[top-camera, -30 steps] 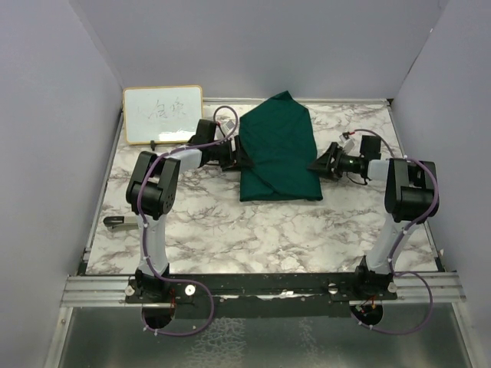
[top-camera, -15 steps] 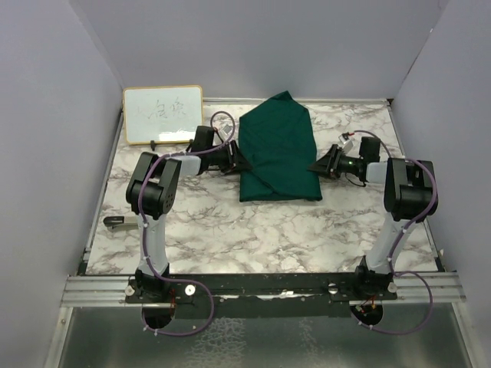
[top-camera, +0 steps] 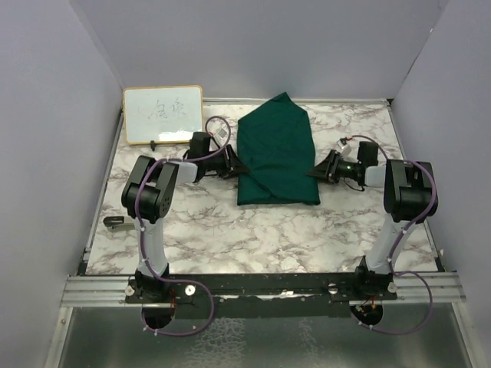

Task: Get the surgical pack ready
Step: Pack the surgical kit at the center of the board.

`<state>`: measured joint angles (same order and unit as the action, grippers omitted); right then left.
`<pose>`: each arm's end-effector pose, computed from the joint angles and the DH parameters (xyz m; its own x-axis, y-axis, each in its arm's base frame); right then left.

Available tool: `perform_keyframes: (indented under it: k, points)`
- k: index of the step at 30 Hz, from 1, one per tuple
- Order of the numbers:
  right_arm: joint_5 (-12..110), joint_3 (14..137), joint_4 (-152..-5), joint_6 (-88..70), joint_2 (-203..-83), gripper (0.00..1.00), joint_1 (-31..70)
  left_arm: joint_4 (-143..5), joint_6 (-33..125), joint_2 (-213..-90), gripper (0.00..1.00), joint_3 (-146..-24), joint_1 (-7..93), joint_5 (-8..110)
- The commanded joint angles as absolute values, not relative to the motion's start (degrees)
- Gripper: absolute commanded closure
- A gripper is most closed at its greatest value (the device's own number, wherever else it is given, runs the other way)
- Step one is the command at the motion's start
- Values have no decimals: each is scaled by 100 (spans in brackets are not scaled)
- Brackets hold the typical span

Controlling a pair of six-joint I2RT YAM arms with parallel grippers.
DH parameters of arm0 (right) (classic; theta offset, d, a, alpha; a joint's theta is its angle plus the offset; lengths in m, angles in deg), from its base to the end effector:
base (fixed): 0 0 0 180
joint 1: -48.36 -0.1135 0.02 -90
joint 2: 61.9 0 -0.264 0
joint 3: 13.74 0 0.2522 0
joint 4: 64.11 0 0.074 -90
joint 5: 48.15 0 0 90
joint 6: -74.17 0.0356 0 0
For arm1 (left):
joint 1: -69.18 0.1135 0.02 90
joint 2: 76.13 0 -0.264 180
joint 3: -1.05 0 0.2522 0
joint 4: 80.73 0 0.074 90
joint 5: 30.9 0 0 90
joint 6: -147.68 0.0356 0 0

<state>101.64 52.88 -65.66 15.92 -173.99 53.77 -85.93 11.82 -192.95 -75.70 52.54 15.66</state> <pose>0.3601 -0.0032 0.1111 -0.9030 0.3515 -0.2470 -0.0752 0.4369 0.8964 0.3897 -0.1420 0.1297 -0.9186 -0.2693 -0.2893 0.1281 0.4895 -0.8626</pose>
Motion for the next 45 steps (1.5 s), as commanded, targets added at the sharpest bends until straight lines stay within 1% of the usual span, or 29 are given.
perform_keyframes:
  k: [1, 11, 17, 20, 23, 26, 27, 28, 30, 31, 33, 35, 37, 40, 41, 43, 45]
  points:
    - [10562, 4827, -6477, 1791, -17094, 65, 5074, -8679, 1001, -18899, 61, -7190, 4942, 1252]
    - [10374, 3730, -6570, 1736, -15975, 64, 5078, -8872, 870, -17897, 61, -5846, 4619, 1506]
    - [10182, 2820, -6441, 1760, -15315, 64, 5073, -8965, 768, -17219, 61, -5087, 4545, 1882]
    - [10034, 2713, -6578, 1600, -15240, 63, 5073, -8965, 769, -17121, 60, -4903, 4545, 1919]
    - [9885, 2901, -6886, 1371, -15296, 58, 5078, -8965, 776, -17154, 58, -4816, 4545, 1972]
    - [9452, 3145, -7424, 1104, -15027, 46, 5091, -8904, 850, -17000, 50, -4778, 4598, 2011]
    - [9302, 3220, -7638, 1038, -14896, 44, 5091, -8766, 903, -16921, 45, -4789, 4636, 2041]
    - [9117, 3296, -7844, 952, -14752, 41, 5093, -8540, 1002, -16836, 35, -4831, 4686, 2080]
    - [8724, 3550, -8293, 753, -14515, 32, 5091, -7838, 1358, -16640, 26, -5001, 4771, 2310]
    - [8533, 3682, -8511, 656, -14429, 30, 5093, -7527, 1579, -16517, 23, -5092, 4812, 2420]
    - [8243, 3990, -8815, 491, -14339, 30, 5096, -6903, 2043, -16253, 20, -5303, 4925, 2687]
    - [8038, 4331, -8997, 363, -14395, 30, 5091, -6274, 2526, -16048, 19, -5646, 5010, 3072]
    - [8102, 4642, -8925, 475, -14575, 31, 5091, -5800, 2888, -15951, 20, -6051, 5041, 3582]
    - [8611, 5060, -8389, 828, -15088, 36, 5091, -5801, 2941, -16093, 32, -6604, 5063, 3755]
    - [8900, 5215, -8173, 975, -15358, 40, 5083, -5933, 2871, -16221, 37, -6785, 5064, 3617]
    - [9588, 5637, -7807, 1308, -15981, 53, 5078, -6331, 2649, -16524, 52, -7093, 5064, 3381]
    - [10087, 5929, -7350, 1629, -16485, 60, 5054, -6670, 2293, -16947, 61, -7357, 5079, 3193]
